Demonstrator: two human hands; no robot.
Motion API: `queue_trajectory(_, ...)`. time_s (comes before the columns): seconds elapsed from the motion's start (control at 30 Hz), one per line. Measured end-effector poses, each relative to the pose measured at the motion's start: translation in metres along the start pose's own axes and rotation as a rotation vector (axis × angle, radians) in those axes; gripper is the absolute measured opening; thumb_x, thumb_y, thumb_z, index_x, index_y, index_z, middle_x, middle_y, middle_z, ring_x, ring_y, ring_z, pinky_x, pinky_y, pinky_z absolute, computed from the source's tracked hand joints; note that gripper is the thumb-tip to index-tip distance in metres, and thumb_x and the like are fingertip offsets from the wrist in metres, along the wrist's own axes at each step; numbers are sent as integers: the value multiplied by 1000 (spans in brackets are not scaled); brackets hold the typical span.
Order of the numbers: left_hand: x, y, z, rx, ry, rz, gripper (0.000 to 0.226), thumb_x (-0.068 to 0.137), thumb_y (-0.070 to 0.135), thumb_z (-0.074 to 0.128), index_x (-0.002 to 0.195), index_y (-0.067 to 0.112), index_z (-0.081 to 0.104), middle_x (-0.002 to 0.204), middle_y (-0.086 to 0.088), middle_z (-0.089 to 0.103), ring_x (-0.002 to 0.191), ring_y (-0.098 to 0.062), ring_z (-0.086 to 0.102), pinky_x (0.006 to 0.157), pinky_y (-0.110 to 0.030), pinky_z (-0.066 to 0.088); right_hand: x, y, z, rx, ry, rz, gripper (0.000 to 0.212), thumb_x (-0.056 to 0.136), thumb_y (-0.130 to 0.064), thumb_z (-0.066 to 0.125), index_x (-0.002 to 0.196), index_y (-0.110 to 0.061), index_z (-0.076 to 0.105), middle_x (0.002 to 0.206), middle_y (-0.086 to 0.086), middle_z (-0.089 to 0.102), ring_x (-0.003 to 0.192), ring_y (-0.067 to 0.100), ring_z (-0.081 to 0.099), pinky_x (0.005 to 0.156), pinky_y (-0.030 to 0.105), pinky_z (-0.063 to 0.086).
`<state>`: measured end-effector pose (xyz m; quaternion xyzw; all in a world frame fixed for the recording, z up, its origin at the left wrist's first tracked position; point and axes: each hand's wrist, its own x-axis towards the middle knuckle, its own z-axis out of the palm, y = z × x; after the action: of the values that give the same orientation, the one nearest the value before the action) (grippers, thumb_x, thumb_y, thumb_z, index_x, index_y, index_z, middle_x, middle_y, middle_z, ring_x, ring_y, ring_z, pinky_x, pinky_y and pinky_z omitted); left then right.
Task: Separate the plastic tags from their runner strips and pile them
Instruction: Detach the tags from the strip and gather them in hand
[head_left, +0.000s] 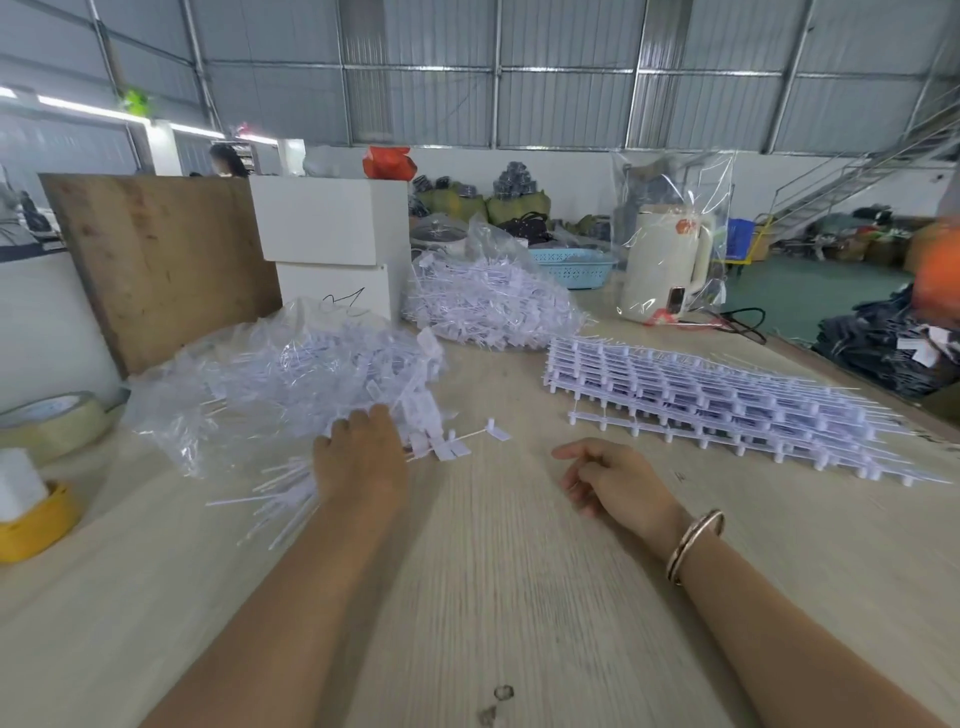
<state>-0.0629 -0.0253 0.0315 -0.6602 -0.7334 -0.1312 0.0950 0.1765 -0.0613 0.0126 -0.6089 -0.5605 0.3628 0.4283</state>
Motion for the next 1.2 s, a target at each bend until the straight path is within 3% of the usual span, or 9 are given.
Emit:
queue_trajectory(0.07, -1, -5, 5, 63, -62, -45, 39, 94, 32, 40, 128, 13, 42, 125, -7, 46, 118, -25, 42, 96, -36, 33, 0, 0, 0, -5, -5, -3, 39, 90, 5, 37, 88, -22, 65, 72, 6, 64, 53, 13, 56, 47, 22, 45)
queue_trajectory(0.2, -1, -4, 4, 17, 99, 17, 44, 89, 42, 38, 123, 16, 48, 119, -4, 48, 113, -25, 42, 94, -38, 31, -1, 1, 0, 15, -10, -24, 38, 91, 5, 37, 88, -19, 66, 69, 4, 63, 51, 12, 55, 47, 23, 44)
queue_trajectory(0.37, -3, -6, 17, 8, -33, 128, 44, 95, 42, 35, 137, 28, 35, 133, -3, 40, 121, -25, 41, 96, -39, 34, -1, 2, 0, 15, -11, -31, 37, 91, 4, 38, 88, -18, 67, 69, 4, 63, 54, 13, 55, 49, 24, 45)
queue_trajectory(0.57, 1, -3, 21, 40, 179, 150, 36, 97, 37, 39, 132, 33, 47, 131, 3, 45, 120, -21, 41, 96, -35, 32, -2, 3, 1, -11, 9, -52, 36, 91, 3, 38, 87, -17, 68, 68, 2, 62, 53, 15, 55, 49, 26, 46)
queue_trajectory(0.67, -9, 12, 15, -128, 317, 324, 32, 90, 42, 48, 111, 24, 66, 110, 1, 59, 103, -23, 52, 85, -37, 37, -2, 3, 3, -15, 23, -62, 37, 93, 2, 38, 85, -19, 68, 71, 3, 62, 56, 19, 54, 52, 30, 45)
queue_trajectory(0.77, -21, 30, 17, -104, 141, 412, 40, 85, 57, 43, 100, 25, 62, 96, 4, 65, 94, -20, 59, 82, -35, 38, -2, 1, 4, -42, 22, -68, 38, 92, 2, 39, 83, -21, 68, 69, 1, 62, 52, 12, 54, 49, 24, 46)
queue_trajectory(0.93, -23, 34, 19, -105, -65, 350, 21, 90, 36, 44, 90, 18, 55, 85, -2, 63, 80, -24, 62, 70, -34, 51, -4, -2, 4, -32, 17, -56, 36, 92, 3, 39, 85, -18, 68, 67, 0, 60, 50, 9, 53, 47, 20, 45)
queue_trajectory(1.03, -20, 29, 11, -154, -13, 305, 16, 92, 20, 41, 91, 13, 56, 88, -6, 64, 81, -26, 62, 63, -31, 42, -5, -4, 5, -18, 21, -52, 34, 92, 3, 40, 88, -13, 69, 69, 2, 60, 52, 11, 52, 45, 18, 45)
queue_trajectory(1.2, -2, -15, -5, -105, 193, 66, 16, 96, 26, 42, 95, 17, 55, 86, -1, 65, 81, -22, 60, 67, -30, 35, -4, -4, 5, -9, 8, -36, 31, 93, 1, 40, 90, -12, 69, 71, 4, 60, 52, 11, 51, 44, 18, 42)
